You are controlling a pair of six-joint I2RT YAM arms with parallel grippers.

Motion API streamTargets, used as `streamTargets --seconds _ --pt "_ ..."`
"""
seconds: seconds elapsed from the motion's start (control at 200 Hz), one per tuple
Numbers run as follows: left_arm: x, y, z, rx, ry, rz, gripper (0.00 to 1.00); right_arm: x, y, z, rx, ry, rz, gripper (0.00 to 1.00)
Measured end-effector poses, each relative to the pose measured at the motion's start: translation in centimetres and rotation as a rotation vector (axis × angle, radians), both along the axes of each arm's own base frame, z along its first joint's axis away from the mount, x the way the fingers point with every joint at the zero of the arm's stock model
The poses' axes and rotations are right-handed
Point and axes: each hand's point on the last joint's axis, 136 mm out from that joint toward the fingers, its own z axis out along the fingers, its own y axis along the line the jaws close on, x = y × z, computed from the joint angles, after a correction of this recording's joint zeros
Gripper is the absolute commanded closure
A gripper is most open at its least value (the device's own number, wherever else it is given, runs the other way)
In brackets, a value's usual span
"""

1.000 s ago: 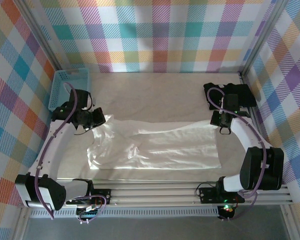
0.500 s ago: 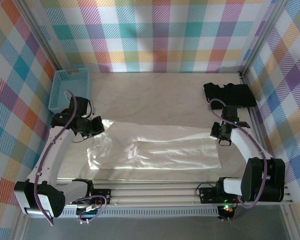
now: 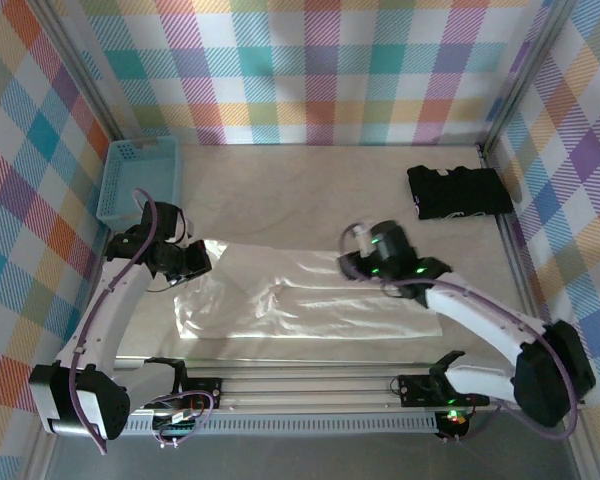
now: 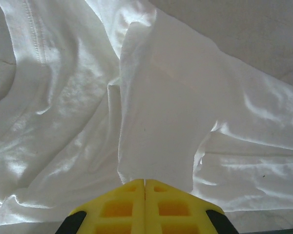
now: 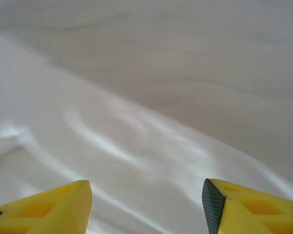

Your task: Fold the inside-out t-shirt

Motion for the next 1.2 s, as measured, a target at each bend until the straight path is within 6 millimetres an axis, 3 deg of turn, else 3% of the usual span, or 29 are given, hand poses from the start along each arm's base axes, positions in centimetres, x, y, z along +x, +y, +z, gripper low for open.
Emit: streamTargets --seconds 0.075,0.18,0.285,0.445,0.56,0.705,0.975,1.205 --pt "0.1 -0.1 0.0 -0.004 -0.003 -0.002 1.00 -2.7 6.4 -1.0 -0.010 -0.043 0.201 0.40" --pt "0.3 -0.2 0.2 -0.009 -0.015 -0.004 1.00 -5.2 13.2 -3.0 -0.019 -0.071 0.367 0.44" --pt "0.4 -0.2 0.2 -0.011 -0.015 -0.005 1.00 -6.0 17.4 -5.1 -0.028 -0.094 0.429 0.42" --pt "0.5 -0.4 0.1 -0.017 -0.012 -0.009 1.00 -5.1 21.4 -6.8 -0.072 -0.166 0.440 0.37" --pt "0.5 -0.5 0.2 -0.027 -0.015 -0.013 1.00 -4.0 22.8 -7.2 -0.114 -0.215 0.412 0.36" --pt "0.6 -0.6 0.2 -0.030 -0.018 -0.014 1.00 -2.5 22.9 -7.7 -0.167 -0.258 0.353 0.40" --pt "0.9 -0.6 0.4 -0.032 -0.032 -0.016 1.00 -1.0 21.5 -8.2 -0.251 -0.307 0.272 0.74" --pt "1.0 -0.4 0.3 -0.016 -0.035 -0.012 1.00 -1.7 19.7 -6.9 -0.249 -0.304 0.265 0.91"
